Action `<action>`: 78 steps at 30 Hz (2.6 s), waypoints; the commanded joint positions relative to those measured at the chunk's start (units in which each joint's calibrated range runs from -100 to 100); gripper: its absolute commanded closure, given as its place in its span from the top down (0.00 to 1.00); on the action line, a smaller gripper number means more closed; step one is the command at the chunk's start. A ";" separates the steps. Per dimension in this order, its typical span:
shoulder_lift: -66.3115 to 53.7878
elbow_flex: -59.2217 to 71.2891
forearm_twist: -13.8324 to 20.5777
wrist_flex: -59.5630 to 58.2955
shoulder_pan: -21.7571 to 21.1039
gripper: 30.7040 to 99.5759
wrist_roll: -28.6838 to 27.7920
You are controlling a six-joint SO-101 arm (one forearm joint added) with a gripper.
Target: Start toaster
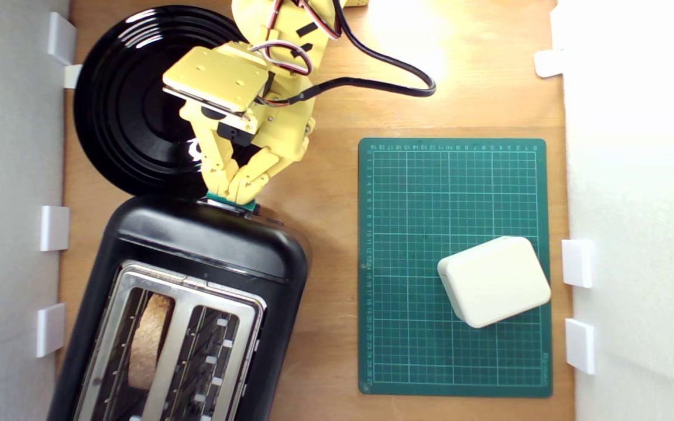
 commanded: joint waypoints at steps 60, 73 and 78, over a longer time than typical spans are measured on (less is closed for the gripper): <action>29.81 7.39 -0.95 -11.56 4.24 0.01 -2.48; 31.39 11.21 -0.95 -16.62 5.03 0.01 -2.11; 28.89 14.75 -0.86 -16.53 4.56 0.01 -2.32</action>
